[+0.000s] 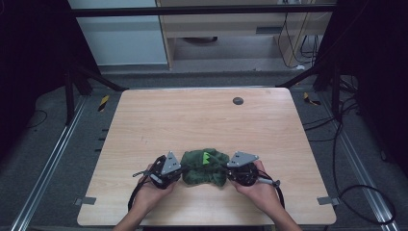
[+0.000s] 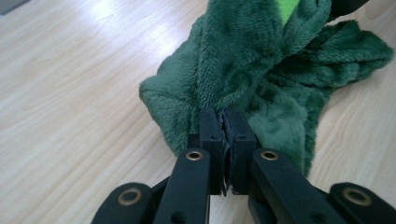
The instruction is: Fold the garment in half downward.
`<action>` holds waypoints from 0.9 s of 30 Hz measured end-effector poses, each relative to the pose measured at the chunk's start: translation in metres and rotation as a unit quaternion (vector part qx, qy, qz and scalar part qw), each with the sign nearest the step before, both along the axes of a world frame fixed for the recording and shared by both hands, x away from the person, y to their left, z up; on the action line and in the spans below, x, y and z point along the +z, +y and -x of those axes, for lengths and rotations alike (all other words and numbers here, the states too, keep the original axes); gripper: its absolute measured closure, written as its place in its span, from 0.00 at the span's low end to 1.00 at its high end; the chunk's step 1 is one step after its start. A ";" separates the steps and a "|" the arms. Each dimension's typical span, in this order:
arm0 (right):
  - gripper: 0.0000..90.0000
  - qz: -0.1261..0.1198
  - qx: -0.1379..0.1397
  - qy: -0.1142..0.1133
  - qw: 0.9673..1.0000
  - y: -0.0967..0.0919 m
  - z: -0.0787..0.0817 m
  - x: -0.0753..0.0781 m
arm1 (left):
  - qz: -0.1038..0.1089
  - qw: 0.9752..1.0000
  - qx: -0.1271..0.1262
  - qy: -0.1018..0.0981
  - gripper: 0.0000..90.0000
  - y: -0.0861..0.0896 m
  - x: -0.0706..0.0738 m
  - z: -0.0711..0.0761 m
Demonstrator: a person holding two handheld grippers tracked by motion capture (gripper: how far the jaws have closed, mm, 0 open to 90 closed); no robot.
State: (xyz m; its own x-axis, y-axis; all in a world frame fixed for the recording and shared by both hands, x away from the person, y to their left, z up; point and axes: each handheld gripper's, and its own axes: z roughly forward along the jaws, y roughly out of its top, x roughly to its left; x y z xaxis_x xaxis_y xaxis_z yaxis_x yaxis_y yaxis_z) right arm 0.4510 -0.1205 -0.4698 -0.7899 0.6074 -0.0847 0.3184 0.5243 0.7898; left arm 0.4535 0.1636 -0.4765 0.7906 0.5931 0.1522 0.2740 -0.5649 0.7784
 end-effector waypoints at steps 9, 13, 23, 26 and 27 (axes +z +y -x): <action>0.95 -0.007 0.009 -0.011 1.000 0.001 0.010 0.001 | 0.016 1.000 0.008 -0.010 0.98 0.006 0.002 0.007; 0.96 -0.006 0.009 -0.016 1.000 0.001 0.012 0.002 | 0.015 1.000 0.006 -0.014 0.98 0.006 0.002 0.011; 0.89 -0.009 0.004 -0.013 1.000 -0.005 0.025 -0.011 | -0.020 1.000 -0.007 -0.012 0.95 0.000 -0.013 0.023; 0.86 -0.009 -0.001 -0.015 1.000 -0.007 0.028 -0.014 | -0.025 1.000 -0.008 -0.010 0.91 0.000 -0.016 0.029; 0.86 -0.012 -0.001 -0.013 1.000 -0.008 0.029 -0.015 | -0.022 1.000 -0.007 -0.009 0.91 -0.001 -0.017 0.030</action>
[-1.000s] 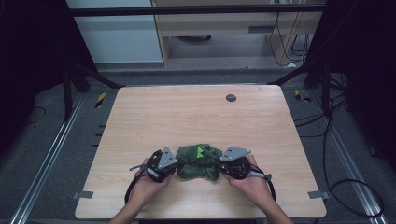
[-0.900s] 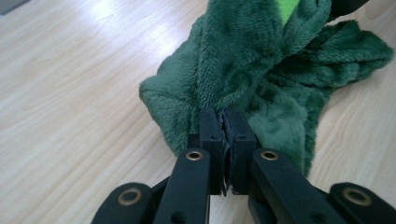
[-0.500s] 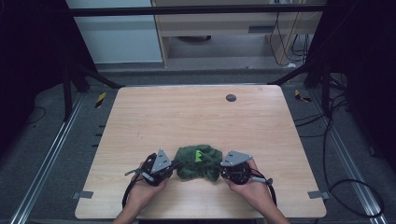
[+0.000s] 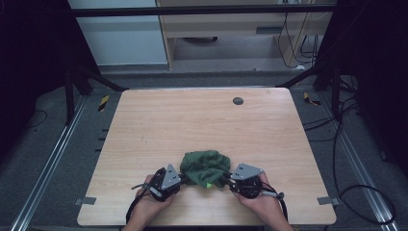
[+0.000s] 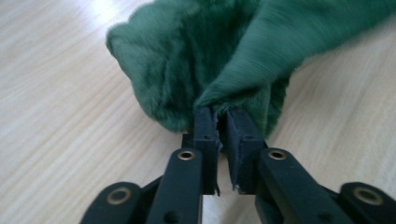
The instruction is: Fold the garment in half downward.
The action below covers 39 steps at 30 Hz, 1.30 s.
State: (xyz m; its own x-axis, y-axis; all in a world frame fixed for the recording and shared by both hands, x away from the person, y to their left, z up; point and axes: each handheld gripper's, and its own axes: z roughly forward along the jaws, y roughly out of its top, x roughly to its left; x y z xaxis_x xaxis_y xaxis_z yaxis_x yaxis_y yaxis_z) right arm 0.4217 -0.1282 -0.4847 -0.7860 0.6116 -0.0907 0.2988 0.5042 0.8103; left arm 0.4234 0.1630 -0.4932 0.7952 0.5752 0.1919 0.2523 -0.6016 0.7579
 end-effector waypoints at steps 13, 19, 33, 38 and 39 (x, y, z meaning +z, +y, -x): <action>0.77 -0.002 -0.017 0.012 1.000 -0.009 0.008 -0.008 | 0.013 1.000 0.022 0.000 0.87 0.010 0.005 0.006; 0.70 -0.003 -0.029 0.014 0.999 -0.015 0.009 -0.007 | 0.023 0.999 0.040 0.000 0.82 0.020 0.007 0.006; 0.20 0.012 -0.124 0.046 0.991 -0.033 -0.010 -0.014 | 0.028 0.991 0.129 -0.004 0.26 0.034 0.006 -0.012; 0.14 0.009 -0.141 0.061 0.988 -0.043 -0.017 -0.016 | 0.031 0.988 0.152 0.013 0.16 0.040 0.003 -0.019; 0.13 0.007 -0.148 0.068 0.987 -0.044 -0.019 -0.017 | 0.032 0.987 0.157 0.016 0.16 0.041 0.002 -0.020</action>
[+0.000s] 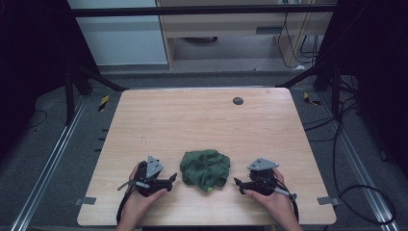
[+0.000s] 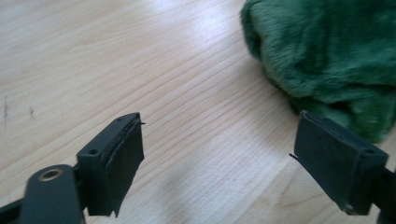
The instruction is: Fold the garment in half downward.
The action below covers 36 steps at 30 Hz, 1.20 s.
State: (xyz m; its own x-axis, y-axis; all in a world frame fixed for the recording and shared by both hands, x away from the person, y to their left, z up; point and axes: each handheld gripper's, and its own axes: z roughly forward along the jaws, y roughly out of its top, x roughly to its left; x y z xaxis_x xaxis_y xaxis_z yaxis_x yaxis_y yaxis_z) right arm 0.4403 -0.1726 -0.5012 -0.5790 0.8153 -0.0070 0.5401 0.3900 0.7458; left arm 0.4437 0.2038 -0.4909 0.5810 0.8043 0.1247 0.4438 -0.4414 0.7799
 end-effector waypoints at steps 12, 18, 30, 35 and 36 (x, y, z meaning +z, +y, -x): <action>0.09 -0.004 -0.020 0.012 1.000 -0.011 -0.012 0.002 | 0.002 0.999 0.033 0.023 0.12 0.019 -0.005 -0.013; 0.09 -0.004 -0.027 0.018 0.999 -0.017 -0.017 0.001 | 0.005 0.998 0.051 0.034 0.11 0.032 -0.008 -0.020; 0.09 -0.007 -0.046 0.025 0.999 -0.029 -0.023 -0.001 | 0.005 0.996 0.070 0.051 0.10 0.046 -0.012 -0.028; 0.09 -0.008 -0.056 0.020 0.998 -0.033 -0.028 0.001 | 0.007 0.995 0.082 0.054 0.10 0.053 -0.014 -0.031; 0.09 -0.008 -0.056 0.020 0.998 -0.033 -0.028 0.001 | 0.007 0.995 0.082 0.054 0.10 0.053 -0.014 -0.031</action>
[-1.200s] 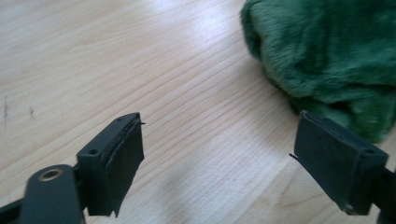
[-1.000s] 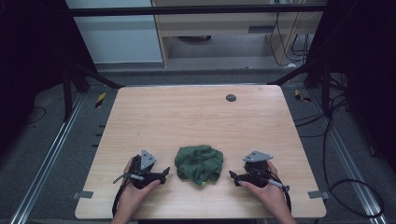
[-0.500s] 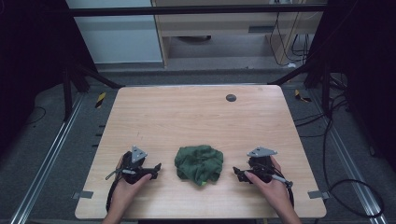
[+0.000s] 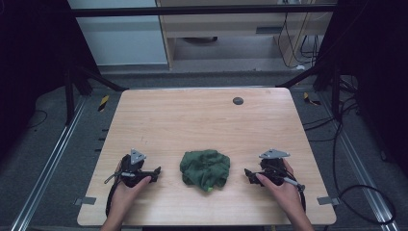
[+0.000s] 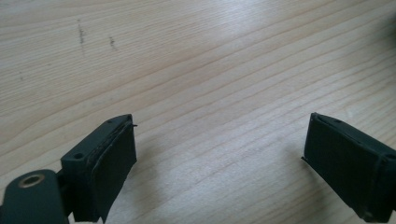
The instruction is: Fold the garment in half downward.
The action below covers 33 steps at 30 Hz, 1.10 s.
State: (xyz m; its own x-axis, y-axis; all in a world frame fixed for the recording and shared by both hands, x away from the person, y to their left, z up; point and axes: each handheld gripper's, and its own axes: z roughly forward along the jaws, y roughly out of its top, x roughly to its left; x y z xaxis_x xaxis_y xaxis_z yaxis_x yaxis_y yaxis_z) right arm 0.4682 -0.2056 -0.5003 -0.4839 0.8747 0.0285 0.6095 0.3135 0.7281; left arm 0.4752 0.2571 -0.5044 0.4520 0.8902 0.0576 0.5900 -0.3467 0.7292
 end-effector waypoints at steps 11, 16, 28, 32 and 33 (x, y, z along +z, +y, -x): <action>0.09 -0.001 -0.031 -0.006 1.000 -0.007 -0.017 0.001 | 0.012 1.000 0.015 0.009 0.09 0.009 -0.003 -0.006; 0.09 -0.001 -0.043 -0.009 0.999 -0.011 -0.022 0.001 | 0.012 1.000 0.016 0.010 0.09 0.010 -0.003 -0.009; 0.09 0.011 -0.053 -0.005 0.998 -0.016 -0.039 0.001 | 0.012 1.000 -0.006 0.014 0.05 0.006 -0.004 -0.031; 0.10 -0.005 -0.062 -0.008 0.998 -0.019 -0.043 0.000 | 0.013 1.000 -0.019 0.016 0.03 0.005 -0.004 -0.043; 0.10 -0.006 -0.066 -0.007 0.998 -0.020 -0.044 -0.001 | 0.013 1.000 -0.022 0.017 0.02 0.004 -0.004 -0.046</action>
State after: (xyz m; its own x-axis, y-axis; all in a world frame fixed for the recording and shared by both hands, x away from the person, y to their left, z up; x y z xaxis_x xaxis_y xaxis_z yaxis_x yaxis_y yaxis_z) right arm 0.5125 -0.2253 -0.5009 -0.3651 0.9304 0.0337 0.6346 0.2222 0.7403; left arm 0.5209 0.2615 -0.5080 0.4916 0.8706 0.0186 0.5996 -0.3540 0.7177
